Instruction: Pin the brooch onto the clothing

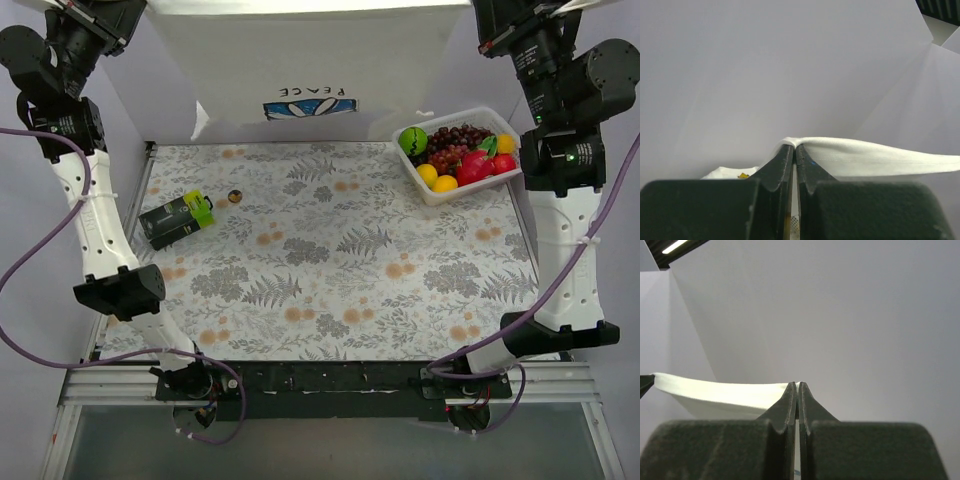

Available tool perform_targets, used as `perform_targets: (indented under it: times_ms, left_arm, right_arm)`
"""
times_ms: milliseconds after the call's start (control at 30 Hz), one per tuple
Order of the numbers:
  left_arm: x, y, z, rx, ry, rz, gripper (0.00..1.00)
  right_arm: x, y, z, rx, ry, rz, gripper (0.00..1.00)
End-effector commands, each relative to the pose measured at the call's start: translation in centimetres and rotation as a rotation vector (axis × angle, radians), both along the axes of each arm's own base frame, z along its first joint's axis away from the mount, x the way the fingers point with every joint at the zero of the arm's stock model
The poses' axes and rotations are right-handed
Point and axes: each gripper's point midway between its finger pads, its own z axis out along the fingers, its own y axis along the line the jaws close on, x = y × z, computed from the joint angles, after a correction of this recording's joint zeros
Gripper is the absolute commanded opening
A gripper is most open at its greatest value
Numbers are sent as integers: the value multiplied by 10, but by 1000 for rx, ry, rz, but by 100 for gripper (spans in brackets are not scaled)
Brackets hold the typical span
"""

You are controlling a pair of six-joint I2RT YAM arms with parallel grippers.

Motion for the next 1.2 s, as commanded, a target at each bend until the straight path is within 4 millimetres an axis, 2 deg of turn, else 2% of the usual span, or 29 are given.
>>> perform_targets:
  times_ms: [0,33,67,100,167,200,233,267,300,333,367,433,467,533,567,600,667,700,767,800,867,900,933,1000,1033,1100,1167]
  left_arm:
    - [-26,-1,19,11,-67,-32,0]
    - [-24,-1,13,11,-50,-39,0]
    - [-24,-4,4,18,-27,-58,0]
    - [-21,-4,-7,16,3,-61,0]
    - [-20,-7,-49,2,83,-66,0]
    - [-24,-9,-60,0,84,-65,0]
    - [-13,-9,-105,-22,159,-72,0]
    - [-32,-17,-103,7,133,-63,0]
    - [-35,-20,-116,2,159,-63,0]
    - [-33,-30,-152,-4,236,-95,0]
    - [-44,-37,-159,5,251,-113,0]
    - [-55,-48,-191,20,315,-143,0]
    - [-67,-51,-215,15,359,-141,0]
    - [-75,-54,-246,40,428,-123,0]
    - [-81,-53,-269,40,485,-111,0]
    - [-92,-55,-271,45,481,-109,0]
    - [-104,-57,-290,36,517,-104,0]
    - [-114,-59,-301,35,533,-101,0]
    - [-124,-61,-317,32,572,-103,0]
    - [-130,-62,-333,24,602,-110,0]
    - [-142,-65,-343,25,626,-113,0]
    - [-146,-65,-347,23,634,-108,0]
    - [-155,-66,-360,13,665,-104,0]
    - [-166,-70,-372,-12,697,-122,0]
    - [-173,-71,-389,-24,736,-120,0]
    - [-183,-68,-396,-22,742,-80,0]
    - [-194,-70,-409,-31,773,-72,0]
  right_arm:
    - [7,-15,1,25,-64,-79,1]
    - [12,-15,-8,21,-46,-81,1]
    - [8,-15,-13,14,-39,-83,1]
    - [25,-12,-48,-8,38,-83,1]
    - [21,-11,-71,-23,61,-76,1]
    - [23,-9,-88,-32,84,-70,1]
    - [36,-6,-136,-48,170,-63,1]
    - [25,-8,-141,-39,167,-62,1]
    - [25,-8,-155,-38,188,-58,1]
    - [27,-3,-185,-57,244,-33,1]
    - [22,-2,-199,-78,285,-26,1]
    - [17,-3,-229,-89,357,-23,1]
    - [9,-4,-256,-98,410,-22,1]
    - [0,-7,-280,-100,459,-32,1]
    - [-10,-8,-301,-110,508,-25,1]
    - [-15,-9,-310,-115,532,-27,1]
    - [-28,-9,-331,-124,570,-14,1]
    - [-36,-8,-351,-138,631,0,1]
    - [-53,-4,-363,-150,659,42,1]
    - [-61,-5,-387,-161,725,47,1]
    - [-76,-7,-399,-176,745,53,1]
    - [-82,-9,-415,-189,785,47,1]
    - [-90,-12,-431,-198,832,39,1]
    - [-103,-14,-442,-203,856,43,1]
    - [-113,-14,-463,-203,923,55,1]
    - [-125,-13,-476,-201,959,69,1]
    - [-140,-15,-499,-201,1031,76,1]
